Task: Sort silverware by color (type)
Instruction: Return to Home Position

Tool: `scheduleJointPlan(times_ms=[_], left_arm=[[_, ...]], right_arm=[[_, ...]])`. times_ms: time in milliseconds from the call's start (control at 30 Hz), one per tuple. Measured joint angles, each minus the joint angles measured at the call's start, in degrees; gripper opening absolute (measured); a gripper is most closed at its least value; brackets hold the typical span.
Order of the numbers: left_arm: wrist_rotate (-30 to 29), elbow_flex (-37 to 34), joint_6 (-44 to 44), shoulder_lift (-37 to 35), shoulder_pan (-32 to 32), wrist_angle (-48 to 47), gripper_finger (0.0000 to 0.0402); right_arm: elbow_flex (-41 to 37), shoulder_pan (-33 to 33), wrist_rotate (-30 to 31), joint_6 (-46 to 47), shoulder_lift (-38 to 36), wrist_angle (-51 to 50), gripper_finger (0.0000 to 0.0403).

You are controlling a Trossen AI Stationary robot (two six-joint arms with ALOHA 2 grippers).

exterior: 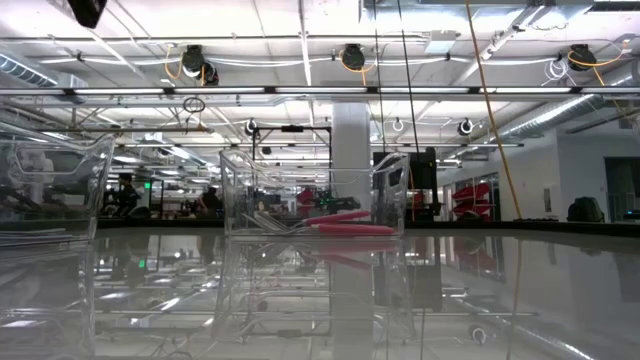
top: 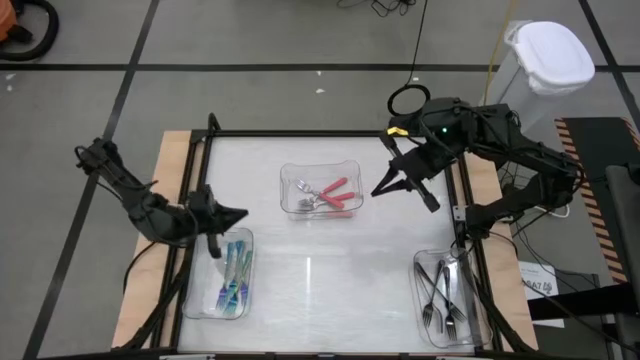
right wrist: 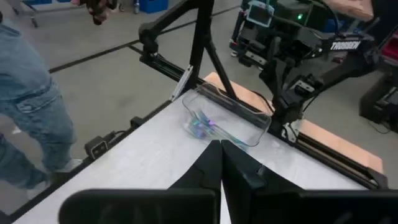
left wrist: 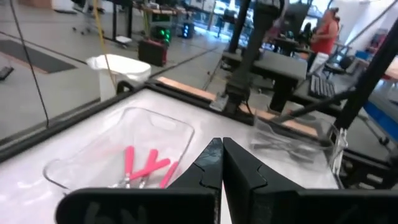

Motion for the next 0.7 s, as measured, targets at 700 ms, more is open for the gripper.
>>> scheduleJointPlan(times_ms=[700], left_arm=[[26.0, -7.3, 6.4, -0.6, 17.1, 13.5, 0.0002]], right_arm=[[-44.5, 3.3, 13.0, 16.5, -23.1, 42.2, 0.0000]])
